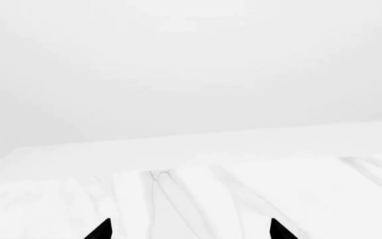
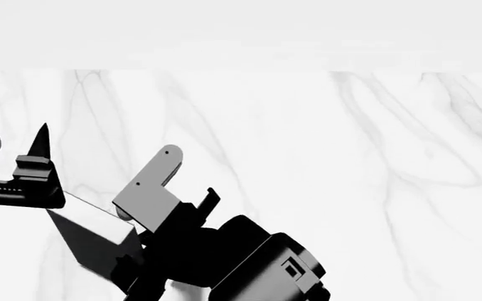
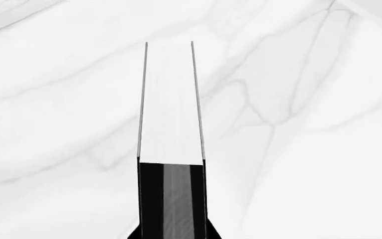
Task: Pick up the book on the left and place it on top of the shelf.
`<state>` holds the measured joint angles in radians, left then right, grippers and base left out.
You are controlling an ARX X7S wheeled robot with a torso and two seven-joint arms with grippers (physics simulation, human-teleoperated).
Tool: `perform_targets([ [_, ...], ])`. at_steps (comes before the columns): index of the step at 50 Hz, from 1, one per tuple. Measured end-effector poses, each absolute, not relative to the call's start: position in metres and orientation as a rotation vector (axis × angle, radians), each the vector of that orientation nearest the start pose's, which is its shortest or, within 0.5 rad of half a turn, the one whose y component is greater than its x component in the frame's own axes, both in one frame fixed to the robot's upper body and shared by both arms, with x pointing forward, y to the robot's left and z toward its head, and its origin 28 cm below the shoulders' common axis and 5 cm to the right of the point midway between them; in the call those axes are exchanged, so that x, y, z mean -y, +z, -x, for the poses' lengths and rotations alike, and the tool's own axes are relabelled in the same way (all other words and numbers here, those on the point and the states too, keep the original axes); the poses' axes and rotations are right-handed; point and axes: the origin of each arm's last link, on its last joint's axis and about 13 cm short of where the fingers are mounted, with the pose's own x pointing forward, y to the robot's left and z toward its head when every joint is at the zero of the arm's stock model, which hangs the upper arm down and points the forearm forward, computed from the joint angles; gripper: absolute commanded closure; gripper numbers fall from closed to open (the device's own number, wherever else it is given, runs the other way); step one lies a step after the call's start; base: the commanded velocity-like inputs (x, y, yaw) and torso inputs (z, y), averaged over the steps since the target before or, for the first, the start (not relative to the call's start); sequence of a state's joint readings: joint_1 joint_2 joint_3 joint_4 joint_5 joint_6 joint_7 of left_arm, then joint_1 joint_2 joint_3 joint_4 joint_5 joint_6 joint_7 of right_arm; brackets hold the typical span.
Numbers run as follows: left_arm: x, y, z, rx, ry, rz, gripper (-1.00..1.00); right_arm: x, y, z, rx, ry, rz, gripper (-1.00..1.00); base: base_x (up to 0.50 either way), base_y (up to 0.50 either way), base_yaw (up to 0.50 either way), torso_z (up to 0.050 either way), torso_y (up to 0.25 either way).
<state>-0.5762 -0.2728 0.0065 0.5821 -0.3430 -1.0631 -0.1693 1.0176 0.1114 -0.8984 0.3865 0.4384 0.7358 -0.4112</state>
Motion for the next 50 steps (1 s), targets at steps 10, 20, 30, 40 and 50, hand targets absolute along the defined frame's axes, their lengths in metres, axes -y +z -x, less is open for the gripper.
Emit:
perform_targets([
  [10, -0.239, 0.201, -0.26, 0.071, -0.012, -0.067, -1.0, 0.014, 0.139, -0.352, -0.43, 0.968, 0.43, 1.0, 0.0, 0.0, 0.0, 0.0, 0.149],
  [20, -0.239, 0.202, -0.26, 0.075, -0.017, -0.062, -1.0, 0.016, 0.143, -0.352, -0.423, 0.961, 0.431, 1.0, 0.0, 0.0, 0.0, 0.0, 0.25],
  [30, -0.239, 0.203, -0.259, 0.08, -0.018, -0.06, -1.0, 0.017, 0.149, -0.351, -0.409, 0.953, 0.43, 1.0, 0.0, 0.0, 0.0, 0.0, 0.153],
  [40, -0.239, 0.203, -0.259, 0.084, -0.013, -0.061, -1.0, 0.025, 0.172, -0.356, -0.312, 0.794, 0.53, 1.0, 0.0, 0.0, 0.0, 0.0, 0.0],
  [50, -0.24, 0.203, -0.258, 0.086, -0.007, -0.061, -1.0, 0.054, 0.204, -0.382, -0.05, 0.205, 0.97, 1.0, 0.0, 0.0, 0.0, 0.0, 0.002],
])
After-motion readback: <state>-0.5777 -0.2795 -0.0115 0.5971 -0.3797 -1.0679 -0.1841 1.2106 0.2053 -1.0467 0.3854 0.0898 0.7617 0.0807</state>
